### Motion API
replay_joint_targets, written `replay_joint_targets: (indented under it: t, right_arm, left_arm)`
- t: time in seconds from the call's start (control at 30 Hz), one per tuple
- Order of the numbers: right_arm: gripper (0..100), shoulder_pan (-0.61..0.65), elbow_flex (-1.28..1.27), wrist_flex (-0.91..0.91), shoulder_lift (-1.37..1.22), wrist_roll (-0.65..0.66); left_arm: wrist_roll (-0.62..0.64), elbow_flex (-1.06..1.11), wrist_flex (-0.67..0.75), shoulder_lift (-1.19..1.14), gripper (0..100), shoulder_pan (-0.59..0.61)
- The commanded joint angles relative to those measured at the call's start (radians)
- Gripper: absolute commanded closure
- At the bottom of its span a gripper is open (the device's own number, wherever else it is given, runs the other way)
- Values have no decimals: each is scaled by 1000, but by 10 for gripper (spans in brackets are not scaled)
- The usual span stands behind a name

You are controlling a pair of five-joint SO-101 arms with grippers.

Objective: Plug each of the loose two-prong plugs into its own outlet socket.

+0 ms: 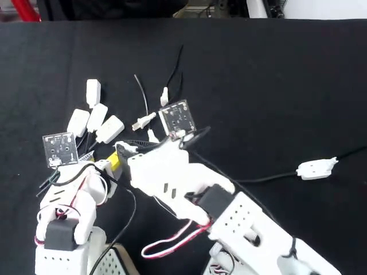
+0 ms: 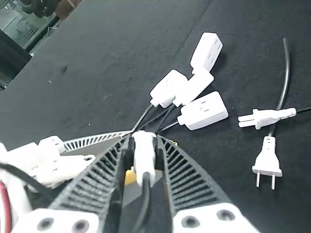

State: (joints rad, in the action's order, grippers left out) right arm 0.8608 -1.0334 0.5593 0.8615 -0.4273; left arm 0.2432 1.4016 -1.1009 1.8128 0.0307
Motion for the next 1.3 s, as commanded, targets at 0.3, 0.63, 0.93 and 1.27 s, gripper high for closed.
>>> replay_joint_targets:
  t: [0.3, 0.63, 0.93, 1.27]
  right_arm:
    - [987, 104, 58, 120, -163, 49]
    - [987, 112, 56, 123, -159, 84]
    - [987, -29, 139, 284, -166, 236]
    - [986, -98, 105, 278, -168, 339]
  left_arm:
    - [26, -102, 68, 12, 741, 58]
    - [21, -102, 68, 12, 741, 104]
    - [-295, 1, -28, 11, 743, 398]
    - [-279, 159, 143, 11, 743, 622]
